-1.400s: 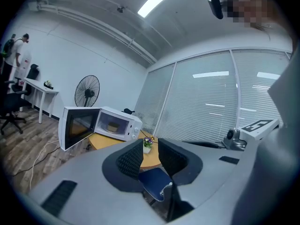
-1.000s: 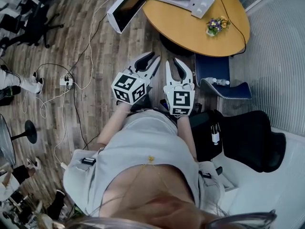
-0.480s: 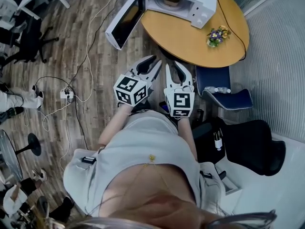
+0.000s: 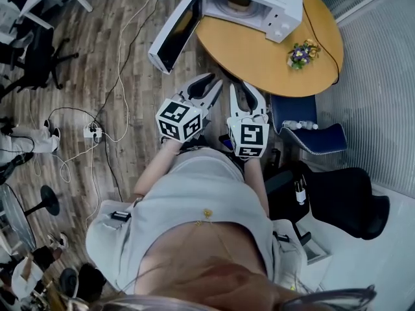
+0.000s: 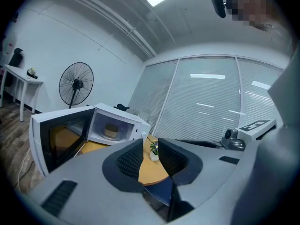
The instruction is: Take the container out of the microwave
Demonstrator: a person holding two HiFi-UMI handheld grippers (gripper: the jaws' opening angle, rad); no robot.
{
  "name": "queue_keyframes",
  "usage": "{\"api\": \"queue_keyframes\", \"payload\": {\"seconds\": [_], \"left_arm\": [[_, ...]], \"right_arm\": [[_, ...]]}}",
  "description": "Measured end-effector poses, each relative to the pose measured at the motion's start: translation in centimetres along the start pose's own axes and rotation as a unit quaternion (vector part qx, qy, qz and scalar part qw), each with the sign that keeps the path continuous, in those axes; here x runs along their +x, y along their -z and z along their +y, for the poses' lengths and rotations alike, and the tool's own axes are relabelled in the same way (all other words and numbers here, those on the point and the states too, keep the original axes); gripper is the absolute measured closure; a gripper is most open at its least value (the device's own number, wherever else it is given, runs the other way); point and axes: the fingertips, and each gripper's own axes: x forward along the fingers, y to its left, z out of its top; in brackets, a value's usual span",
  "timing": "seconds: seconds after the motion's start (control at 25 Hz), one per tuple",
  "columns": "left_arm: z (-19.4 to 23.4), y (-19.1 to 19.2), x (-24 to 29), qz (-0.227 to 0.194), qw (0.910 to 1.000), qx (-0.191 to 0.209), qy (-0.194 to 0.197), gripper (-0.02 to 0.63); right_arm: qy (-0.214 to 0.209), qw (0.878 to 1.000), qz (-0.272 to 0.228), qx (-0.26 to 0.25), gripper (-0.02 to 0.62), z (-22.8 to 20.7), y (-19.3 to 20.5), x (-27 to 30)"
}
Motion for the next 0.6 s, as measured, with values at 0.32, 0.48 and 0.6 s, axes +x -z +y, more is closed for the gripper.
{"api": "queue_keyframes", "payload": {"seconds": [0.32, 0.48, 0.6], "left_arm": [[2.7, -0.7, 0.7, 0.006, 0.9999, 0.001, 0.014, 0.505], [3.6, -0.8, 0.7, 0.01, 0.9999, 0.0, 0.014, 0.505], [4.1, -0.9, 0.7, 0.01, 0.9998, -0.005, 0.014, 0.505]], "right_arm": [[0.012, 1.0, -0.004, 0.01, 0.514, 0.7, -0.2, 2.8], [0.014, 1.0, 0.0, 0.015, 0.514, 1.0, -0.3, 3.5], [0.014, 1.0, 0.003, 0.015, 0.512, 1.1, -0.3, 4.0]]}}
